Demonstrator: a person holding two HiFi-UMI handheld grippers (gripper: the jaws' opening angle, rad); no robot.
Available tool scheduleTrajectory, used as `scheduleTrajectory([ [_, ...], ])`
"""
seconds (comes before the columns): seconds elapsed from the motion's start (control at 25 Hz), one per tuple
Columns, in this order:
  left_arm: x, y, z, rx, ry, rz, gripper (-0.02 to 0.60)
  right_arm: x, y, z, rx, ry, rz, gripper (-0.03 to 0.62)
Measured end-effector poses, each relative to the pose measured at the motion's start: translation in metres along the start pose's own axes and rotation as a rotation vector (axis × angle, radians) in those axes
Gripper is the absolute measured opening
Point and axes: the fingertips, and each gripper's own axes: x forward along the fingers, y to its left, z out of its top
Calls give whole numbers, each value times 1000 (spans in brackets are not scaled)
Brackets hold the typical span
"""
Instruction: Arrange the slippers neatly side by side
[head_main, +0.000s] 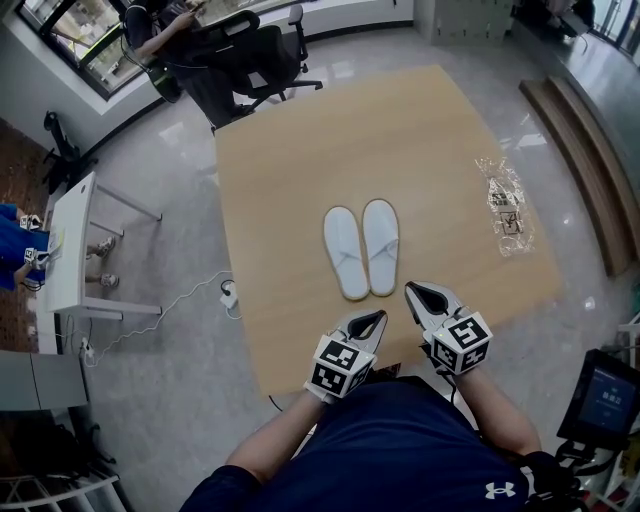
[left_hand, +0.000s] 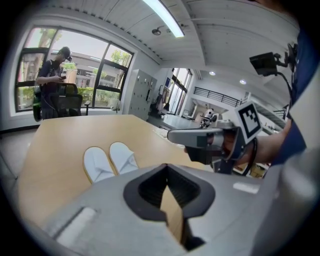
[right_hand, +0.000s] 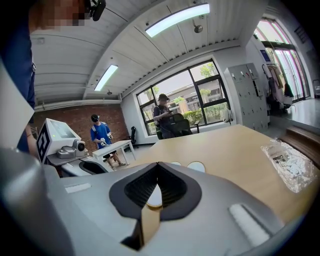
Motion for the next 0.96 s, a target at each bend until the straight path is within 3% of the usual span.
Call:
scheduleTrajectory([
  [0.76, 5, -23, 1, -31, 7, -1, 3, -23, -4, -1, -26, -49, -33, 11],
  [0.96, 1, -30, -19, 16, 41, 0, 3, -34, -1, -8, -8, -38, -39, 11],
])
